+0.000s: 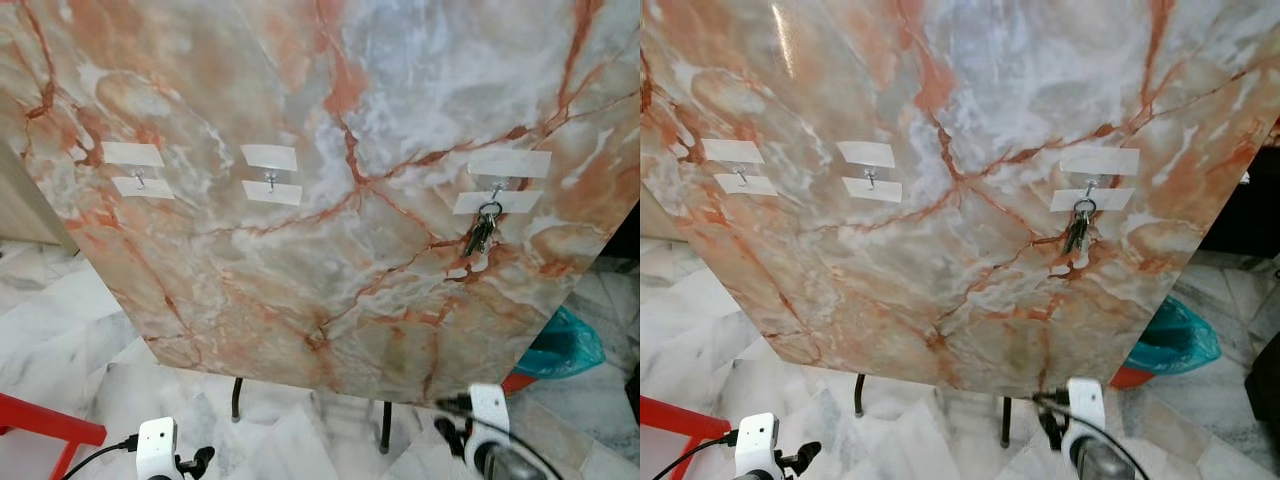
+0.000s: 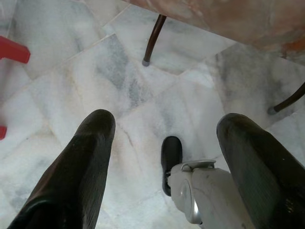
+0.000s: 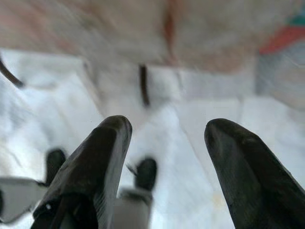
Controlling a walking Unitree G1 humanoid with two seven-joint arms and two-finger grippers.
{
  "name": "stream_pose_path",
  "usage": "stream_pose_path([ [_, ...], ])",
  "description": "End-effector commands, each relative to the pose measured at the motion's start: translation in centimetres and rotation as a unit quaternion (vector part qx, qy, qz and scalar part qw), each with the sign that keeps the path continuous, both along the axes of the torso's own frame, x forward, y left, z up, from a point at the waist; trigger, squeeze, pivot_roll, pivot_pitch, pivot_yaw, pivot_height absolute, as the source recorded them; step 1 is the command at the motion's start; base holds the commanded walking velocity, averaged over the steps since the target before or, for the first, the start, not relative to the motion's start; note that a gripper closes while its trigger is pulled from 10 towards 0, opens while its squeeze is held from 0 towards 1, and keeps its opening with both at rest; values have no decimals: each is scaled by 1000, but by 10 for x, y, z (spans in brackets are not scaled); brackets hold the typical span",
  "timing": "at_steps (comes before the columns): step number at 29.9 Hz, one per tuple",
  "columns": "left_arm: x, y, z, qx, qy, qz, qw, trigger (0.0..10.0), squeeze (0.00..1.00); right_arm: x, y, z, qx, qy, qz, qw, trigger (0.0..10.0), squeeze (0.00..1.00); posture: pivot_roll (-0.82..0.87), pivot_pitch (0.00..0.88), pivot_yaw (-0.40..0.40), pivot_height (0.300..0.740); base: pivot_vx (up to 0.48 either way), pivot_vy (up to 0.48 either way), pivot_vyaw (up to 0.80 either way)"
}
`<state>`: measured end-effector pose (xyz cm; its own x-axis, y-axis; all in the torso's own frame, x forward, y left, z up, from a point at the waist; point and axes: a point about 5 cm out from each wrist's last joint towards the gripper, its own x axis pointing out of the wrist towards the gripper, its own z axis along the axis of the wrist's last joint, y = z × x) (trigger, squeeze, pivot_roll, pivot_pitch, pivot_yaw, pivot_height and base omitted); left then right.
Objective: Hang keys on a hook
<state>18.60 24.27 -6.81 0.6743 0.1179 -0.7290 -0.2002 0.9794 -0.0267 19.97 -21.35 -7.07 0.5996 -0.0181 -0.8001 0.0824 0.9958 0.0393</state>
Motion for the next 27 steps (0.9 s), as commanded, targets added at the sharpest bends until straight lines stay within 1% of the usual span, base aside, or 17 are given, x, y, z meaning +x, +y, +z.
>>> stream_pose_path([
  [1,-8,0,-5,6,23,-5,1000,10000,0,-4,2,-3,-2,5,-1,1000,10000,0,10,0,-7,740,0,0,0],
  [3,-9,-1,-6,7,25,-4,1000,10000,0,-8,2,-5,-4,9,7,1000,10000,0,3,0,-11,740,0,0,0],
  [5,-12,-4,-8,7,33,-9,999,10000,0,-16,3,-9,3,15,10,1000,10000,0,4,0,-18,740,0,0,0],
  [7,-14,-8,-10,8,41,-17,999,10000,0,-23,-1,-11,7,22,-17,1000,10000,0,4,0,-17,740,0,0,0],
  [9,-14,-12,-11,6,43,-22,999,10000,0,-28,-8,-13,9,27,-63,998,10000,0,-2,0,-11,740,0,0,0],
  [12,-14,-16,-12,8,46,-38,998,10000,0,-32,-11,-14,1,29,-81,996,10000,0,2,0,-14,740,0,0,0],
  [14,-13,-18,-12,9,46,-41,998,10000,0,-33,-12,-14,2,29,-88,996,10000,0,3,0,-17,740,0,0,0],
  [17,-7,-19,-10,6,39,-36,999,10000,0,-35,-10,-16,14,27,-103,994,10000,0,7,0,-23,740,0,0,0],
  [23,-6,-19,-10,7,40,-33,999,10000,0,-28,1,-14,28,16,-85,996,10000,0,21,0,-30,740,0,0,0],
  [27,-9,-17,-10,7,42,-26,999,10000,0,-25,5,-14,33,13,-87,996,10000,0,29,0,-28,740,0,0,0],
])
